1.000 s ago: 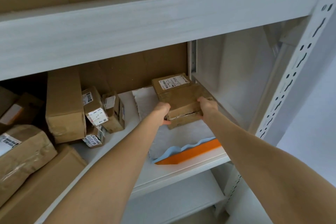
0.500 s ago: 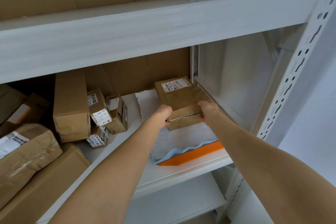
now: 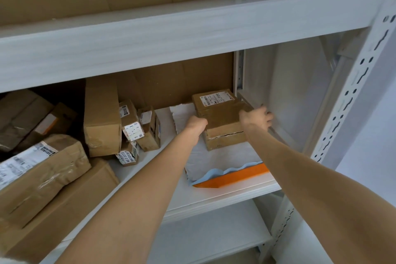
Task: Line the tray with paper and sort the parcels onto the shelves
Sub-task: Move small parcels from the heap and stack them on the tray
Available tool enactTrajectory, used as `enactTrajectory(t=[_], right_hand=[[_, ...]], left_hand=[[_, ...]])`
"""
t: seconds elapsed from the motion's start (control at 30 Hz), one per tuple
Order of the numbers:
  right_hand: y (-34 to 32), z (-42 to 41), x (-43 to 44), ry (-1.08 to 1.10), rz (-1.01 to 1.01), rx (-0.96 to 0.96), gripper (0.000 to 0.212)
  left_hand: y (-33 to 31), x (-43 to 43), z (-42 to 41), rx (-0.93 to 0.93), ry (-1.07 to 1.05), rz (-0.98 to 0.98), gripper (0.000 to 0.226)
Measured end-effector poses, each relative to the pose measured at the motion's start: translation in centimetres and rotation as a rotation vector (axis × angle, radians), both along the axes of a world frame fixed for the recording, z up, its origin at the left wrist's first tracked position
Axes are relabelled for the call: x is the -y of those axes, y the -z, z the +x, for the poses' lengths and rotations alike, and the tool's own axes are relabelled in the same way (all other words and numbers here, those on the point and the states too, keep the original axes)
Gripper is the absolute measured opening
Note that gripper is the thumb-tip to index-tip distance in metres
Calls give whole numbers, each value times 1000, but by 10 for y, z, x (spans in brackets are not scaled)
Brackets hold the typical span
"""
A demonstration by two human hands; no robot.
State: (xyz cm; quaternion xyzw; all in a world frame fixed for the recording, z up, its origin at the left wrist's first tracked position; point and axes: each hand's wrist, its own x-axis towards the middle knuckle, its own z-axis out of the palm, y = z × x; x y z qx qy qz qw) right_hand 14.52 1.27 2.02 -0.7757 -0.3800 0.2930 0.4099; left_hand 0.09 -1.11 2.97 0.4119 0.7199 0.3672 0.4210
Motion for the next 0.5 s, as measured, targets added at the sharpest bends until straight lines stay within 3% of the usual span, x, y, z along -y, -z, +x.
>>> enactTrajectory(t=[0.17,0.33,0.5], right_hand=[[-27,-43,10,-137,164,185,62],[-45,-119,31,-310,332,225,61],[-68,-205,65,-448,490,241,55]], left_hand=[[-21,17,-26,-280,18,234,50],[-55,56,-76,-567,38,546,41],[-83,102,-144,-744,68,673,34]])
